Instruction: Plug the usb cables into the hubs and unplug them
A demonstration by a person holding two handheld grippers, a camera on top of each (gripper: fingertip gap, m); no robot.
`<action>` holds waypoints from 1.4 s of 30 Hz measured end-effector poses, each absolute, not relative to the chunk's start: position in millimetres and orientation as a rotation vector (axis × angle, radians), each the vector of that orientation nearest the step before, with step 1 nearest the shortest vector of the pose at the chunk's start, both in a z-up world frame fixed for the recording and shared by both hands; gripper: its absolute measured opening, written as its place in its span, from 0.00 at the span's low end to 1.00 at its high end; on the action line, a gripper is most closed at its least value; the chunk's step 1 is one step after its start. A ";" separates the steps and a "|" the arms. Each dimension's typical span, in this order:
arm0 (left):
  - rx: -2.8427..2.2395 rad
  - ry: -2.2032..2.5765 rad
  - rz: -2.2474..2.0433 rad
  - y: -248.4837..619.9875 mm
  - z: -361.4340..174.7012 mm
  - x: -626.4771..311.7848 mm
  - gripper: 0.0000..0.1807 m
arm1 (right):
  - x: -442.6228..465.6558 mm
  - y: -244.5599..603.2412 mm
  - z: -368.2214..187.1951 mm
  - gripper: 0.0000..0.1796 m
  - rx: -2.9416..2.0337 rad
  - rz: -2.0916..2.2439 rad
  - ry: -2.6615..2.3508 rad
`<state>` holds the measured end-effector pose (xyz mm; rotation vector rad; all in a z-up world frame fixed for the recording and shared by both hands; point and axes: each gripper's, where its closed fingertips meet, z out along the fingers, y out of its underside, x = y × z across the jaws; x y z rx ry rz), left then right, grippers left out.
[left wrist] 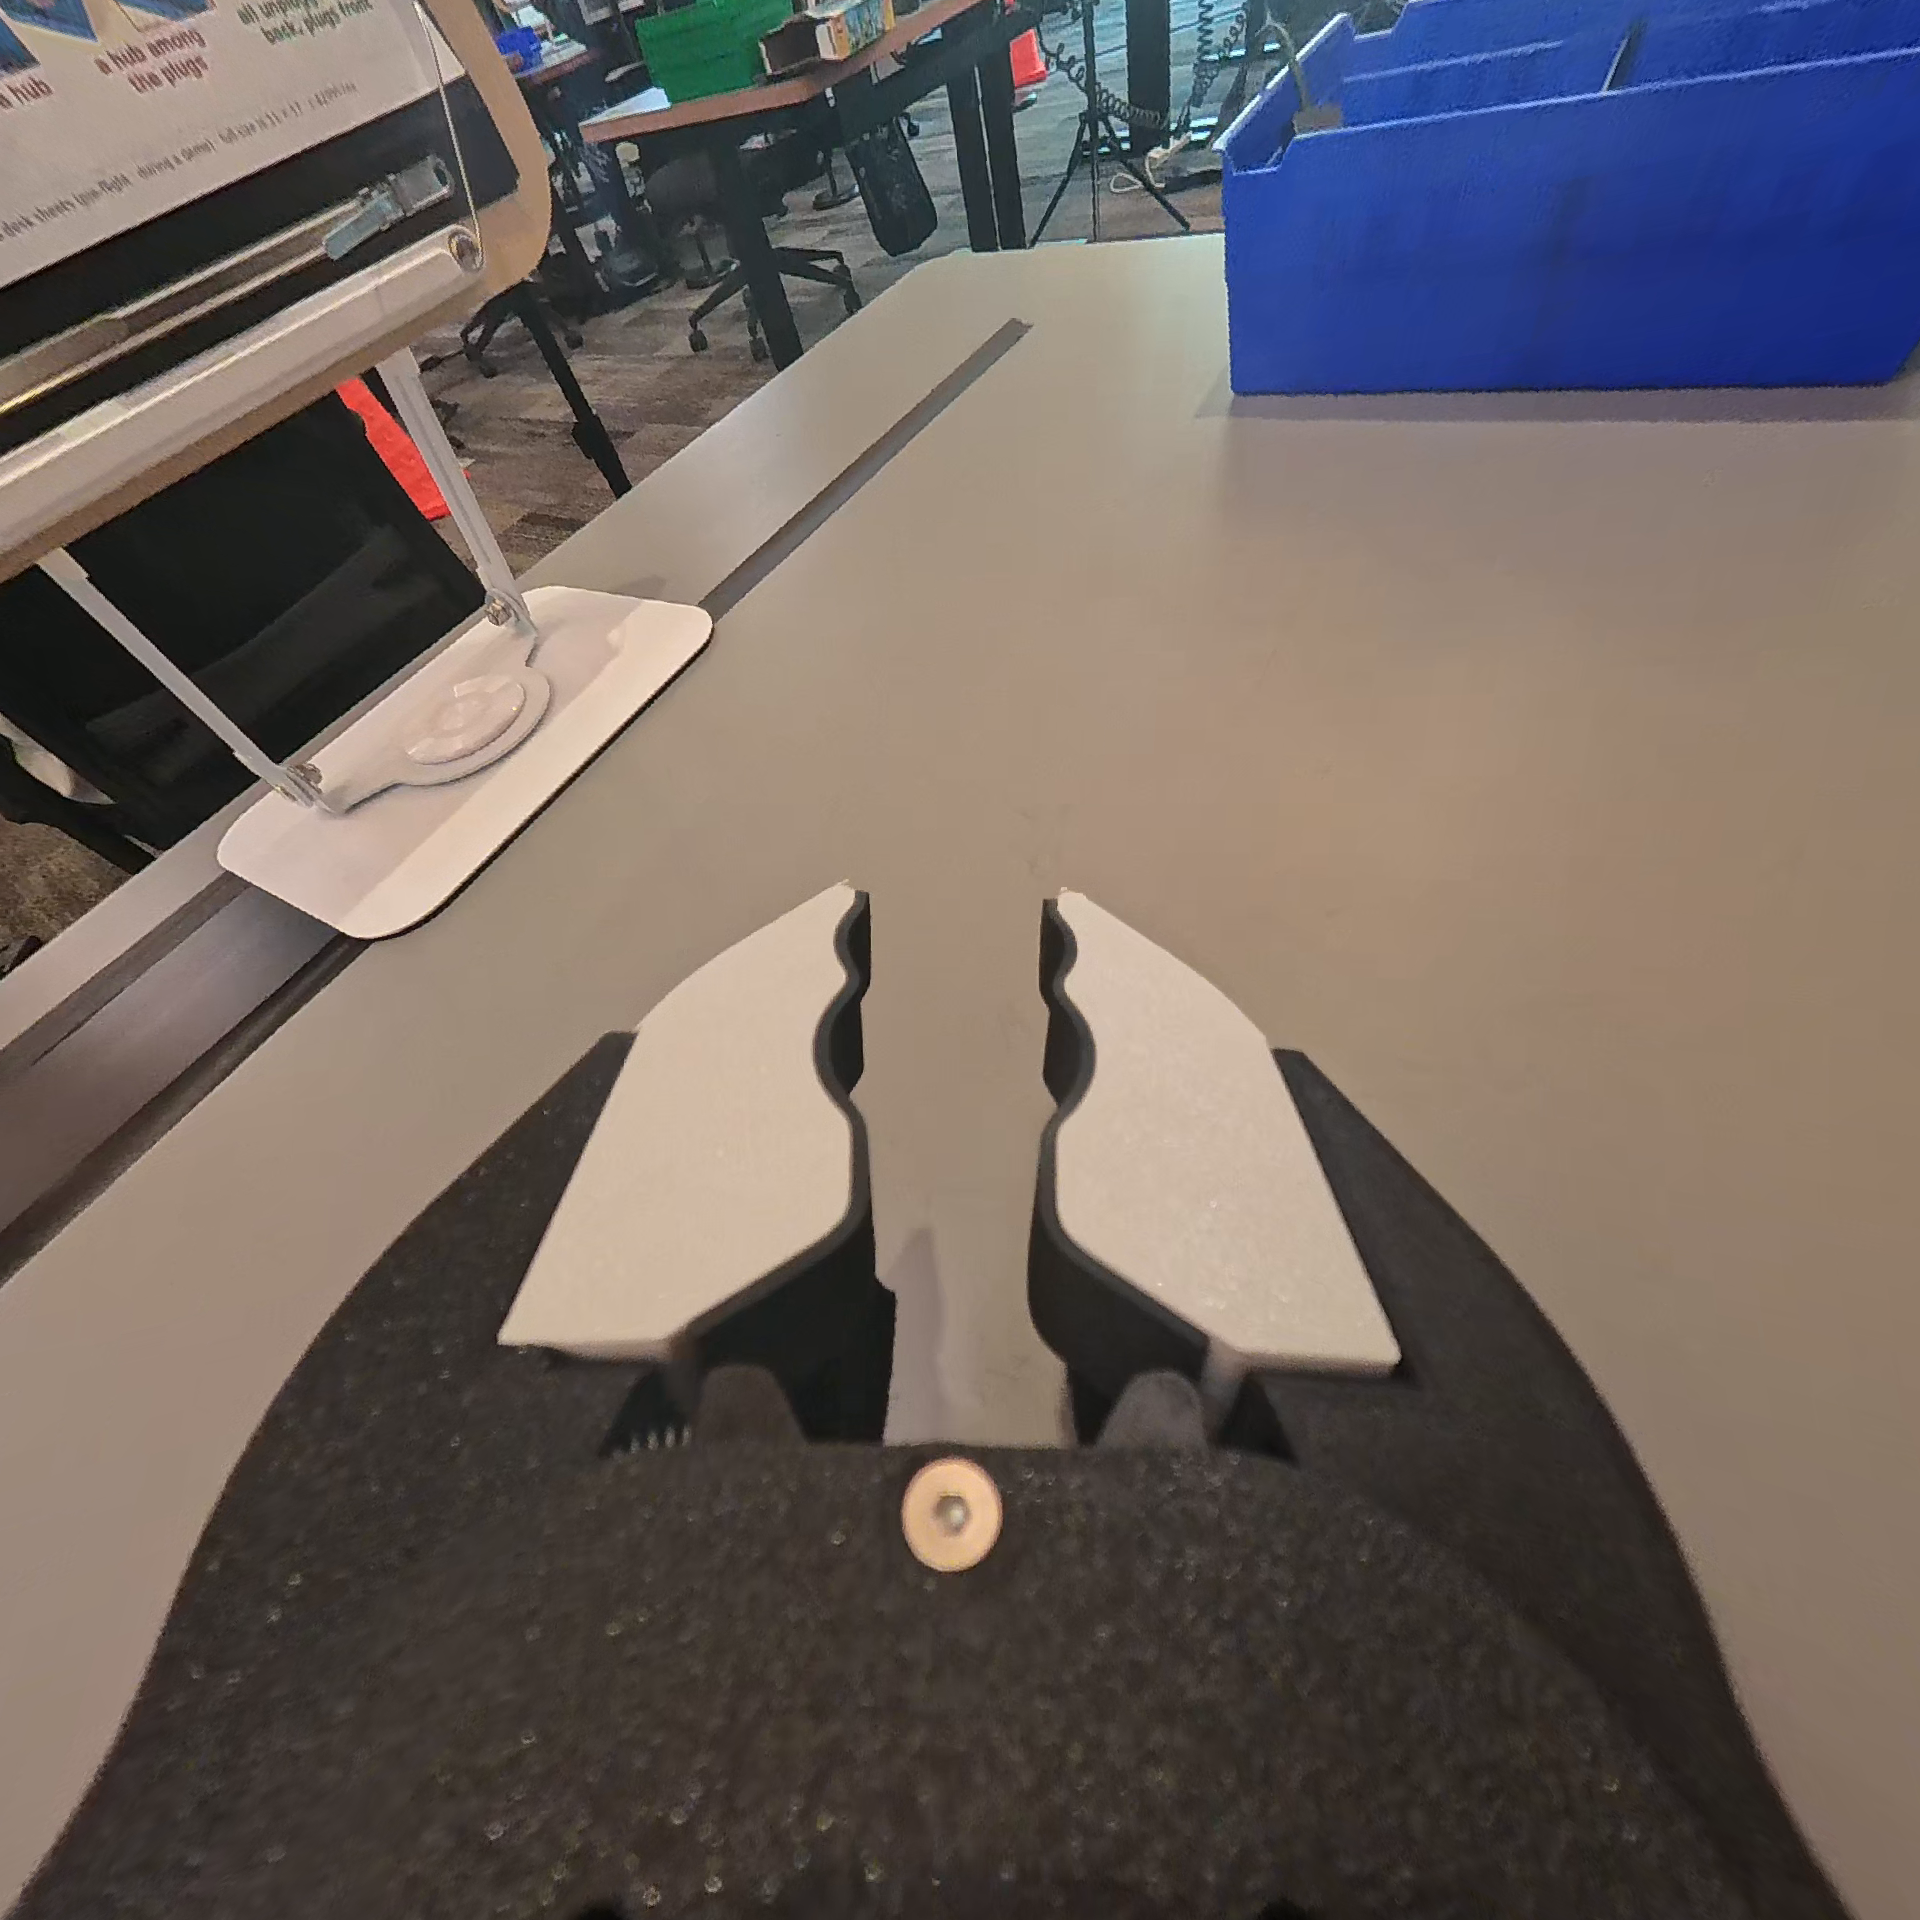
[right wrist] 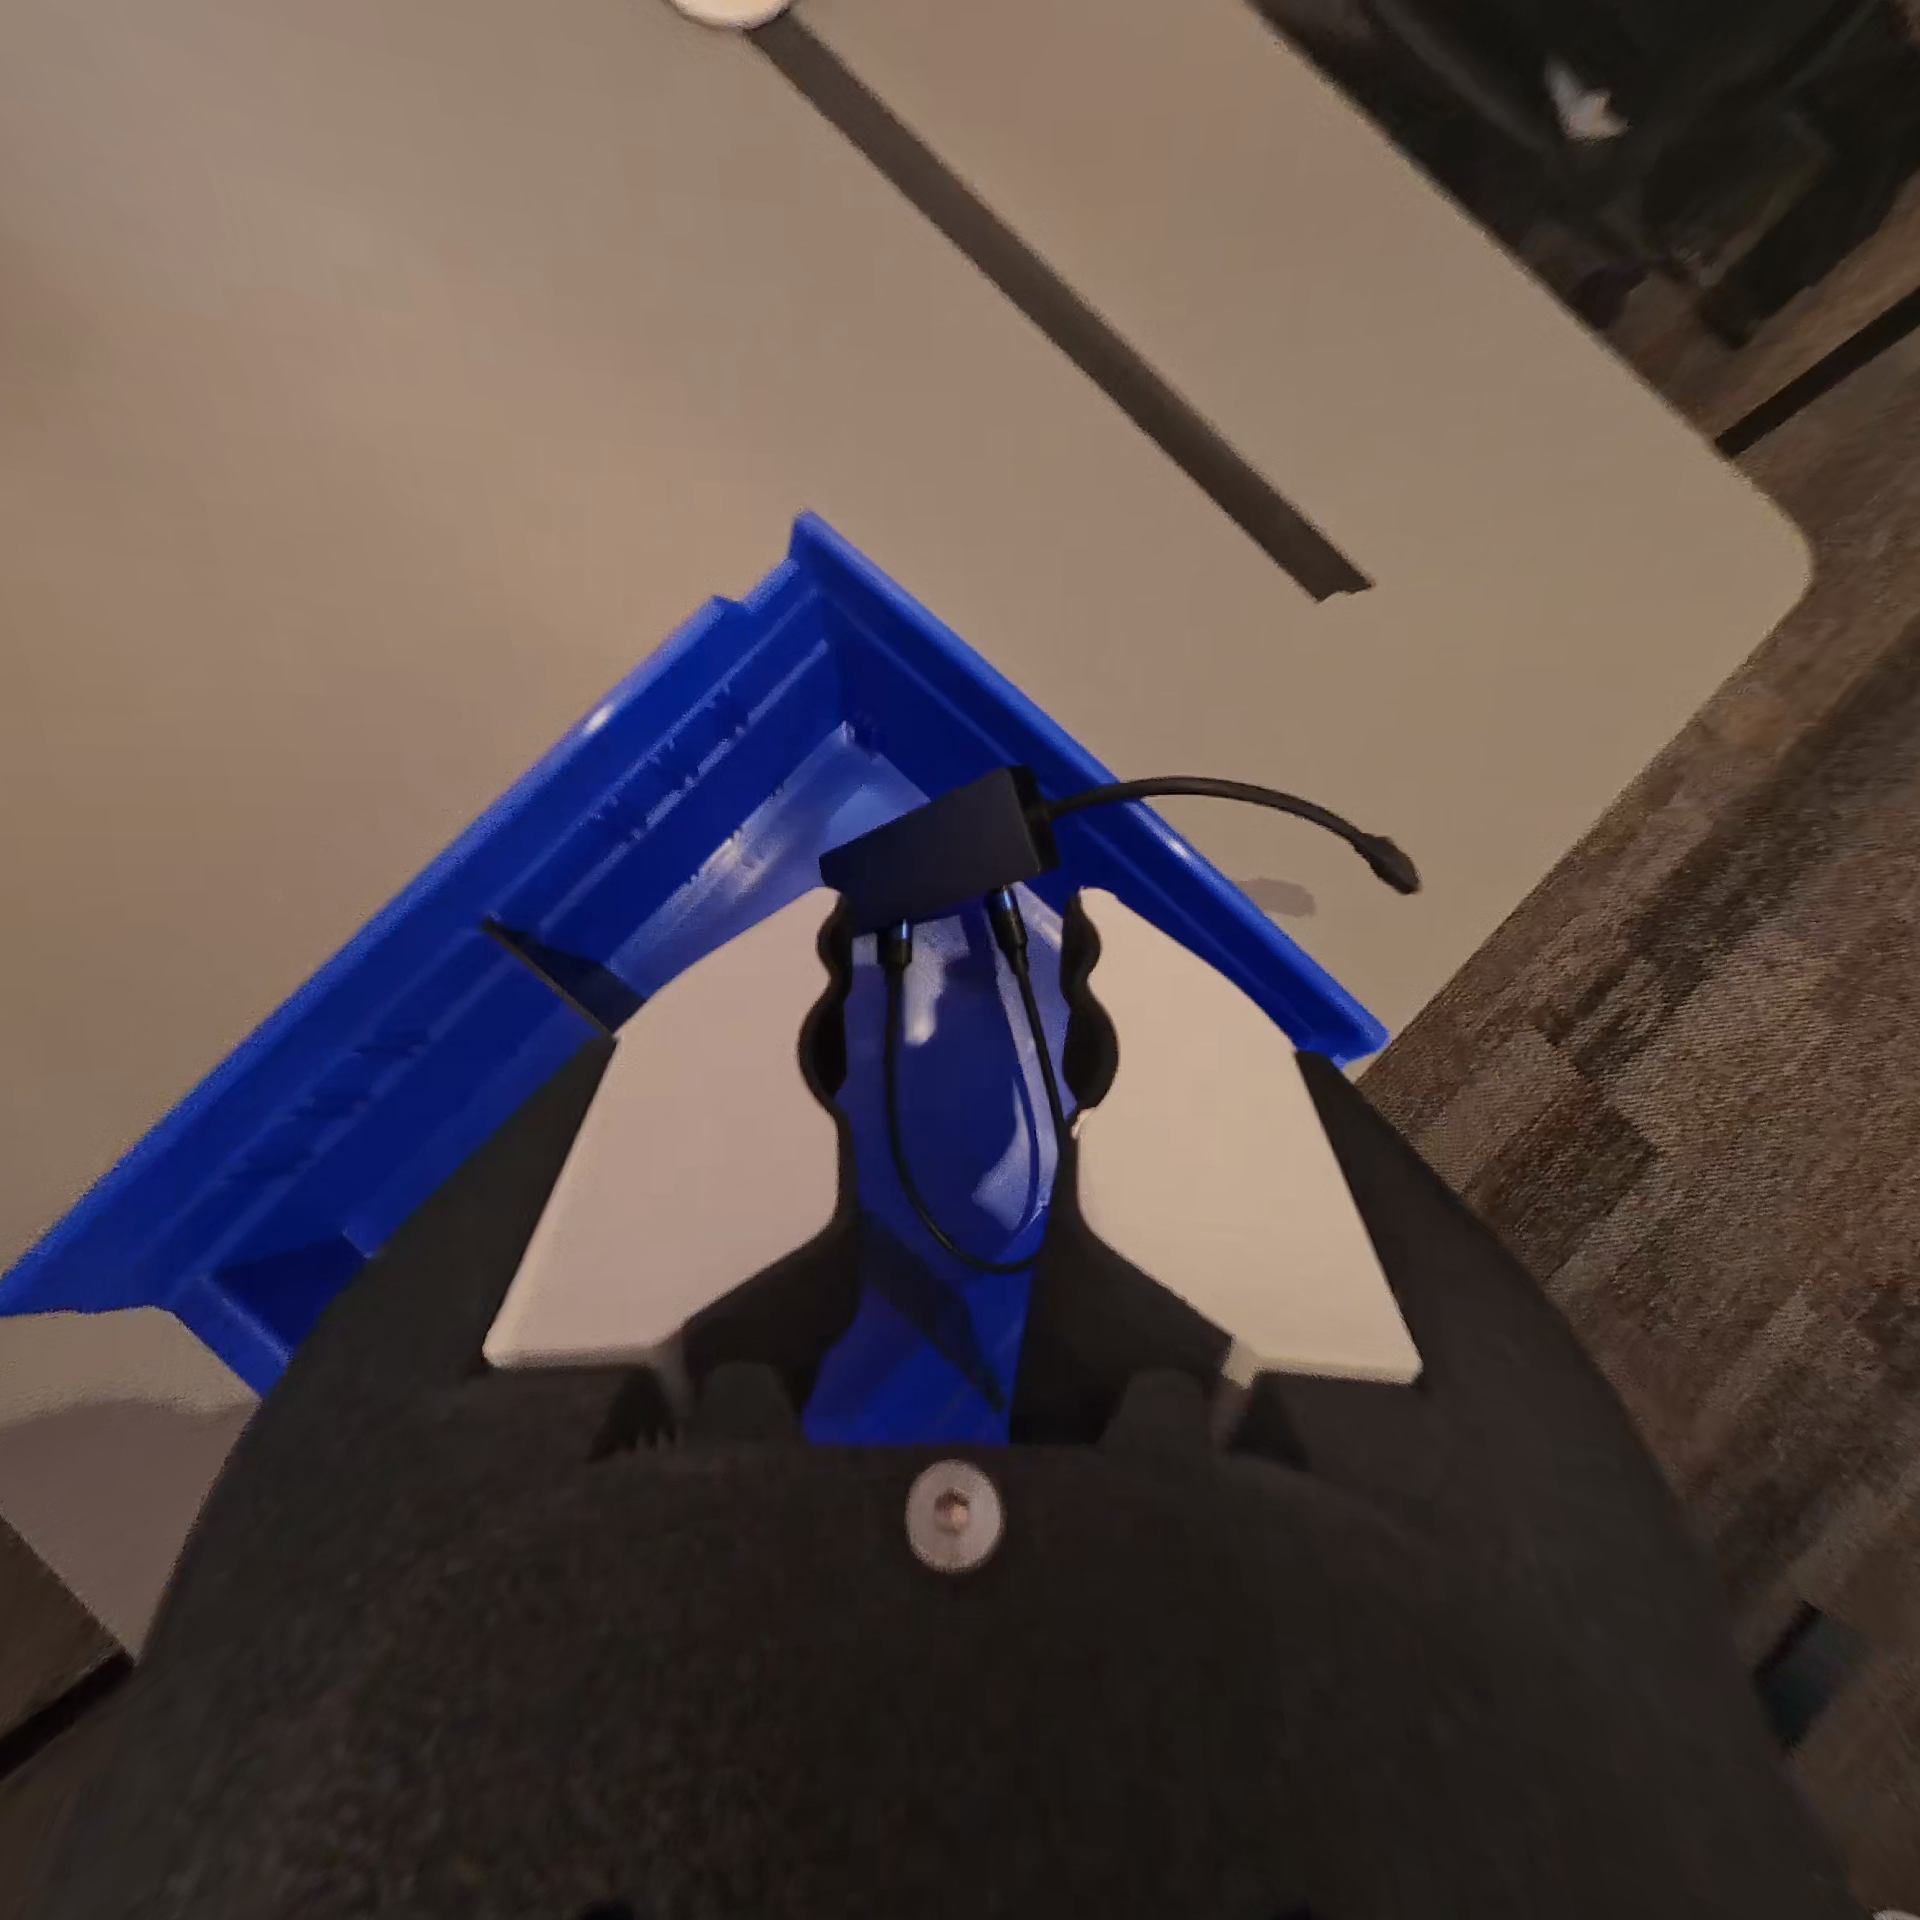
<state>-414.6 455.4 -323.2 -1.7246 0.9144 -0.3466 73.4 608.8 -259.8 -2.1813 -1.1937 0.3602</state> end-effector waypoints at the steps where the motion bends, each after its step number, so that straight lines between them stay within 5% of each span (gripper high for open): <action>1: -1.720 0.914 -0.348 454.9 -322.0 -414.1 0.17 | 72.7 607.5 -250.2 0.21 -2.160 0.353 -1.176; 6: -1.715 0.921 -0.343 453.5 -321.0 -412.0 0.17 | 67.0 599.1 -215.9 0.21 -2.160 0.373 -1.058; 12: -1.707 0.913 -0.348 452.7 -318.4 -410.5 0.16 | 62.8 602.5 -205.6 0.10 -2.357 0.516 -0.716; 33: -1.730 0.921 -0.331 454.2 -323.1 -411.3 0.16 | 80.8 682.7 -317.6 0.16 -2.643 0.376 -0.049; 42: -1.740 0.919 -0.336 455.2 -325.4 -412.1 0.16 | 61.5 686.7 -308.6 0.02 -2.615 0.344 -0.210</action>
